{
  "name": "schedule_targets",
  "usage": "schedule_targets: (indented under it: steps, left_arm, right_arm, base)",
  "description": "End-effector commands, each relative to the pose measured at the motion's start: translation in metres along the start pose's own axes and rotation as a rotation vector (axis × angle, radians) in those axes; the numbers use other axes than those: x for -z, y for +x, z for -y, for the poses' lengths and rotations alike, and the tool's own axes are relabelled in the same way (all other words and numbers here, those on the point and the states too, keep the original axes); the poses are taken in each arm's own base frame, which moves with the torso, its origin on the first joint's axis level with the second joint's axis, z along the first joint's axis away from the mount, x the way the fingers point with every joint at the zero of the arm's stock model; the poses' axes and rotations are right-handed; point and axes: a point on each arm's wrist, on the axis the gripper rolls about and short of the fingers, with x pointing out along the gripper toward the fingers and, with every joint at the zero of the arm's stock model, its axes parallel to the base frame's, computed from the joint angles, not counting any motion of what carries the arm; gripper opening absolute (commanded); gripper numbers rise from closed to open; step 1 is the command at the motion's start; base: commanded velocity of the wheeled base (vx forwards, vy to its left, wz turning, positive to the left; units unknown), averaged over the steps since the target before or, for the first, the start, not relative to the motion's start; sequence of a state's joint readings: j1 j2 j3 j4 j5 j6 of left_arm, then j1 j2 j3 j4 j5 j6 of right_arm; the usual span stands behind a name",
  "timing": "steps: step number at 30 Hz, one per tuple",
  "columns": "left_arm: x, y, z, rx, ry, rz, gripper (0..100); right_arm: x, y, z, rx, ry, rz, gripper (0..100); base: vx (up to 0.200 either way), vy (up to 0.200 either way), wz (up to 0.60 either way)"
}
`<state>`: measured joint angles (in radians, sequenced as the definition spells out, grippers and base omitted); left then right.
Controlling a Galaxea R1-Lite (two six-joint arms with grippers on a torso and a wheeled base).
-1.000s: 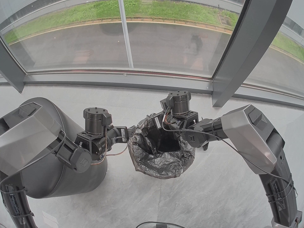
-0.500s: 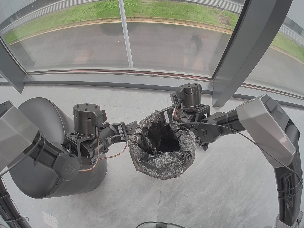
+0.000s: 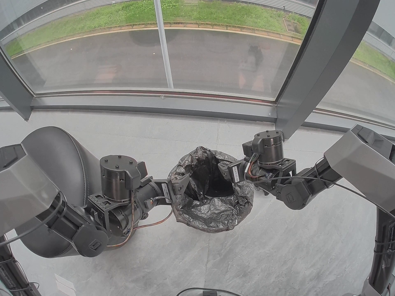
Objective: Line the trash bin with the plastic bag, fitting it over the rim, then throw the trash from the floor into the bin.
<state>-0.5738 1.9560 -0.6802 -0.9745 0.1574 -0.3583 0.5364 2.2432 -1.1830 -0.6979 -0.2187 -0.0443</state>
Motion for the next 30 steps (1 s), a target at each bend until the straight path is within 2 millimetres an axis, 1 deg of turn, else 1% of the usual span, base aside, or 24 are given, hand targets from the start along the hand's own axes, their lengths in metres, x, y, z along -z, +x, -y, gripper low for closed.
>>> schedule_targets:
  steps: [1,3,6,17,20,21,23,30]
  left_arm:
    - [0.020,0.004,-0.004,-0.013,0.015,-0.059,100]
    - [0.020,0.003,-0.004,-0.013,0.015,-0.059,100]
    - [0.021,0.004,-0.004,-0.014,0.015,-0.060,100]
    - [0.021,0.004,-0.005,-0.018,0.010,-0.063,100]
    - [0.022,0.005,-0.006,-0.020,0.008,-0.064,100]
    - [0.022,0.005,-0.006,-0.020,0.008,-0.064,100]
    - [0.022,0.005,-0.006,-0.019,0.008,-0.065,100]
    - [0.024,0.006,-0.006,-0.022,0.009,-0.069,100]
  right_arm:
    - [0.003,0.007,0.018,0.040,0.019,-0.002,100]
    - [0.005,0.011,0.023,0.047,0.021,-0.008,100]
    - [0.011,0.010,0.023,0.035,0.023,-0.025,100]
    - [0.048,0.000,0.022,0.025,0.011,-0.136,100]
    - [0.061,-0.002,0.021,0.026,0.009,-0.141,100]
    - [0.061,-0.002,0.021,0.026,0.009,-0.141,100]
    - [0.072,-0.003,0.022,0.030,0.008,-0.126,100]
    - [0.090,0.003,0.026,0.043,0.008,-0.157,100]
  base:
    - [0.000,0.000,0.00]
    - [0.000,0.000,0.00]
    - [0.000,0.000,0.00]
    - [0.000,0.000,0.00]
    - [0.000,0.000,0.00]
    - [0.000,0.000,0.00]
    - [0.000,0.000,0.00]
    - [0.000,0.000,0.00]
